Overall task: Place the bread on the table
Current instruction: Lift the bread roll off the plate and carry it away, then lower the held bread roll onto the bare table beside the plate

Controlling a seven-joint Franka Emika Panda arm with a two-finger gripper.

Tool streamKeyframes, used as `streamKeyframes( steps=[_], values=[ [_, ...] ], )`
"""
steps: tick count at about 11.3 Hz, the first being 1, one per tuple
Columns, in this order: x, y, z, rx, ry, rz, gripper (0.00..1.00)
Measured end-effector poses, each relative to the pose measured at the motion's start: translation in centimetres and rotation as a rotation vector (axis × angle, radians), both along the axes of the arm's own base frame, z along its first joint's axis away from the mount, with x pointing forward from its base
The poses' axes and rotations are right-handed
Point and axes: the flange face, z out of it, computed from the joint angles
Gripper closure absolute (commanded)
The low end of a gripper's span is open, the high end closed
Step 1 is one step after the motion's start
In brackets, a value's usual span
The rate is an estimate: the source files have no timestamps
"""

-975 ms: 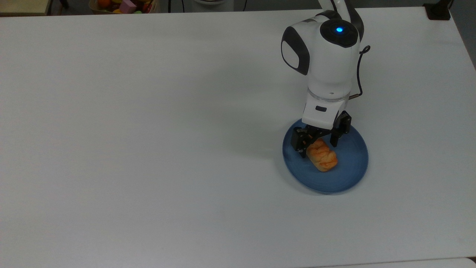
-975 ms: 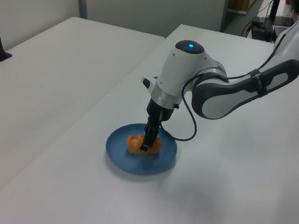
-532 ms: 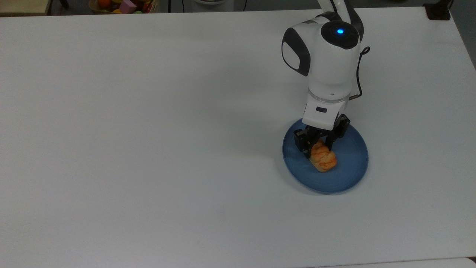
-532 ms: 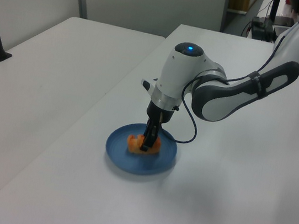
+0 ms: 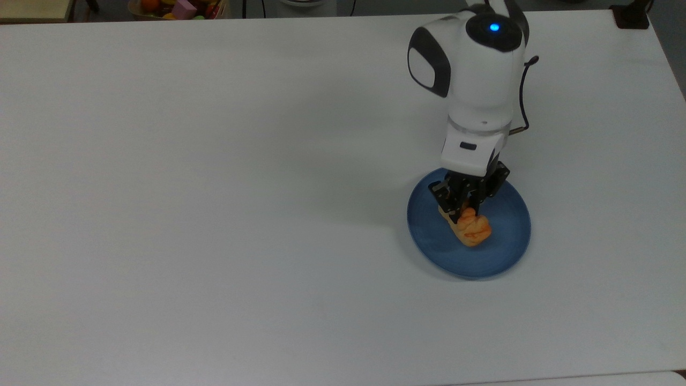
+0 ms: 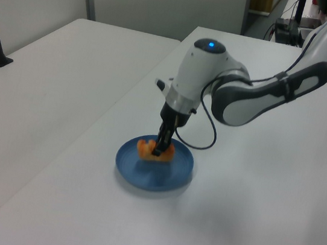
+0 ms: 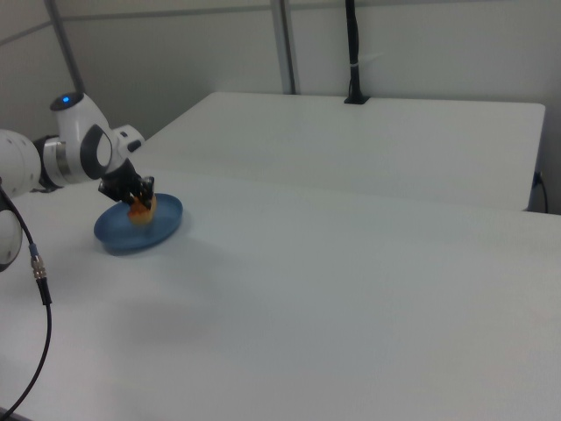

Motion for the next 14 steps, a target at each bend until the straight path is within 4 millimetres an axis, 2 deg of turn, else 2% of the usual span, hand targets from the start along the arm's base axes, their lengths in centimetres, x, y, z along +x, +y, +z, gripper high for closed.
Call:
streamKeyframes(
  steps=[3,6,8,10,12,14],
  values=[
    [-0.4,-1.6,7.3,0.022,-0.047,-0.032,0.66],
    [-1.6,-6.1,15.0,0.058,-0.03,-0.11,0.66],
    [-2.4,-9.6,18.1,0.061,0.004,-0.163,0.66],
    [-2.6,-13.0,19.0,0.042,0.067,-0.218,0.66],
    [-1.8,-17.4,18.2,0.022,0.106,-0.285,0.66],
    [-0.7,-22.5,16.6,-0.004,0.125,-0.355,0.66]
  ],
)
